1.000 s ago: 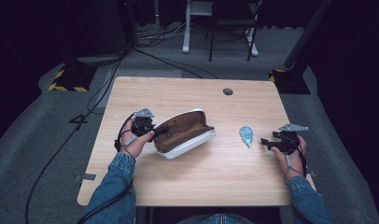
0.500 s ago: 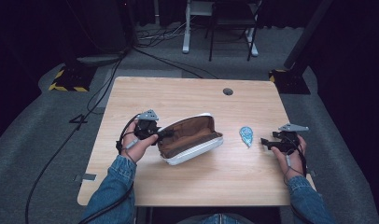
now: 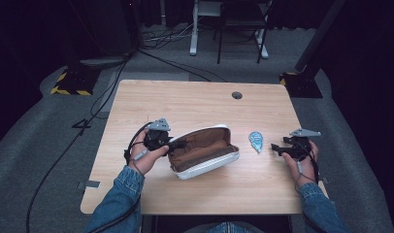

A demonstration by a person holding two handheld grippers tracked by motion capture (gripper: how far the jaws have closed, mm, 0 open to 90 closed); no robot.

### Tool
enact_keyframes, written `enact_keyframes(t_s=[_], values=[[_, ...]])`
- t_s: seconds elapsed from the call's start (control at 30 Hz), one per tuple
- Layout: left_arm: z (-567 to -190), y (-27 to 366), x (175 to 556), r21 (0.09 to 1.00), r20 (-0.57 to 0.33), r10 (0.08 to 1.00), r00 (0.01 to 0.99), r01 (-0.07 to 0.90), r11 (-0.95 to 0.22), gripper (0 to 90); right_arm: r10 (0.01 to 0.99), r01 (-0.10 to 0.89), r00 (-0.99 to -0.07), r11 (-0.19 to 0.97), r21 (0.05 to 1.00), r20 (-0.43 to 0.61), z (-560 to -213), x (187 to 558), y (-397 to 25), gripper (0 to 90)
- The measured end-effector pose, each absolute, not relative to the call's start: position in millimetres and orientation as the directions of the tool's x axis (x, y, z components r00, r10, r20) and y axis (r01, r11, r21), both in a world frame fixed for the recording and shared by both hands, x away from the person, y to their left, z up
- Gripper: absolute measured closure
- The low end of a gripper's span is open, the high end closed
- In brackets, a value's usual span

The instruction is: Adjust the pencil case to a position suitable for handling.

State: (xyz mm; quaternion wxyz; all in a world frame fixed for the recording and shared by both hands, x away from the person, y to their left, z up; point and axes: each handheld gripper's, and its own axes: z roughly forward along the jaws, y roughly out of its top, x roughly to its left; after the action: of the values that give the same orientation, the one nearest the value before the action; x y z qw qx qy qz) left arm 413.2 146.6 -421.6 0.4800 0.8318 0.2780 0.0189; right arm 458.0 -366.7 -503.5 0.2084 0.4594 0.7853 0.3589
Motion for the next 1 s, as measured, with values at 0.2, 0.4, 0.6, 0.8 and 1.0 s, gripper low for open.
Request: enact_keyframes(t_s=[0.2,0.4,0.6,0.8,1.0], values=[[-425,136,410,0.803,-0.243,0.450,0.859,0.438,-0.403,84.6,0.871,0.572,-0.491,0.320,0.755,0.002,-503,458,-367,29.9],[-427,125,407,0.802,-0.247,0.410,0.878,0.423,-0.422,84.5,0.871,0.572,-0.492,0.321,0.755,0.003,-503,458,-367,30.0],[-431,117,405,0.797,-0.253,0.380,0.890,0.414,-0.439,84.5,0.870,0.571,-0.492,0.321,0.755,0.002,-503,458,-367,30.2],[-439,108,405,0.789,-0.271,0.360,0.893,0.420,-0.447,84.4,0.870,0.571,-0.493,0.321,0.756,0.002,-503,458,-367,30.5],[-448,103,406,0.777,-0.287,0.347,0.893,0.429,-0.461,84.2,0.870,0.571,-0.493,0.321,0.756,0.003,-503,458,-367,30.6]])
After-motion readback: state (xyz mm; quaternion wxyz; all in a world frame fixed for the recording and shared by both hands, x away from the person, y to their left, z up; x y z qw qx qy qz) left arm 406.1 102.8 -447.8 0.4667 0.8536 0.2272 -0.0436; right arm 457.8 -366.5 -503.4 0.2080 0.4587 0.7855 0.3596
